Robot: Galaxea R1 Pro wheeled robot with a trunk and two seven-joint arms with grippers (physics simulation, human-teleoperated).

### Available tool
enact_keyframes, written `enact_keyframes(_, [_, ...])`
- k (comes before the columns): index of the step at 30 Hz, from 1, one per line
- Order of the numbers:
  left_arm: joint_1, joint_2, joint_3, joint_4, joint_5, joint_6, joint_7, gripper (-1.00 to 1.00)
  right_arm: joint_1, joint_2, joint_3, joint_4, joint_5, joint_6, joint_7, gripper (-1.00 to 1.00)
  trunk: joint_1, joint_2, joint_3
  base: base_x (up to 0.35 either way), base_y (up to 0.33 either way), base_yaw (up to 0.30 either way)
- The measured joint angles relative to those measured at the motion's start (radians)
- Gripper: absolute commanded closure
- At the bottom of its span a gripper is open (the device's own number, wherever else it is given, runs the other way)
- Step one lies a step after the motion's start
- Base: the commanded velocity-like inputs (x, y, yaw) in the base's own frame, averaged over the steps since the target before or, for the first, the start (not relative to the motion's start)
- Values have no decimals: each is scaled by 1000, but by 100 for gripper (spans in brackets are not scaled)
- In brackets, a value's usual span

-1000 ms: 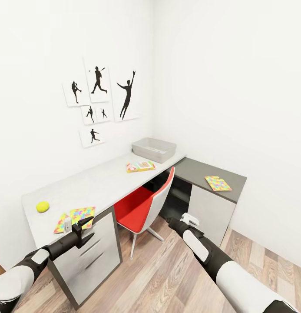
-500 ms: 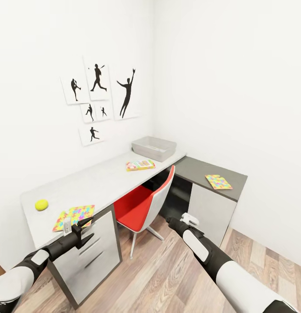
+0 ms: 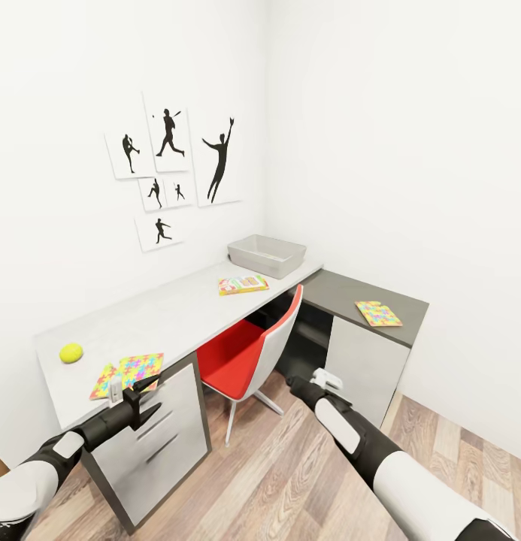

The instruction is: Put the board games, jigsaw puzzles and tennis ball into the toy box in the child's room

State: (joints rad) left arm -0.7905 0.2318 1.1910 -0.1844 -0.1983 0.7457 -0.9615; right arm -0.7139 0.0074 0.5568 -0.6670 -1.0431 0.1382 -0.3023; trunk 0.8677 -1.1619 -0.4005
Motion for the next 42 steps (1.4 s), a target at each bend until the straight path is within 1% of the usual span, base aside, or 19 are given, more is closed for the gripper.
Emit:
enact_keyframes(8, [0, 0, 0, -1, 0, 0, 0, -100, 0, 1, 11, 0, 0, 0, 0, -100, 0, 0, 0, 0, 0, 0])
enact_keyframes(15, [0, 1, 3, -2, 0, 0, -1, -100, 0, 1, 12, 0, 0, 0, 0, -100, 27, -49, -22, 0, 0, 0])
enact_keyframes(19, [0, 1, 5, -2, 0, 0, -1, -100, 0, 1, 12, 0, 0, -1, 0, -100, 27, -49, -22, 0, 0, 0])
enact_keyframes(26, [0, 1, 6, -2, 0, 1, -1, -100, 0, 1, 12, 0, 0, -1, 0, -100, 54, -98, -44, 0, 0, 0])
enact_keyframes(38, [0, 2, 6, -2, 0, 0, -1, -100, 0, 1, 12, 0, 0, -1, 0, -100, 54, -98, -44, 0, 0, 0])
enact_keyframes(42, [0, 3, 6, -2, 0, 0, -2, -100, 0, 1, 12, 0, 0, -1, 0, -100, 69, -126, -56, 0, 0, 0])
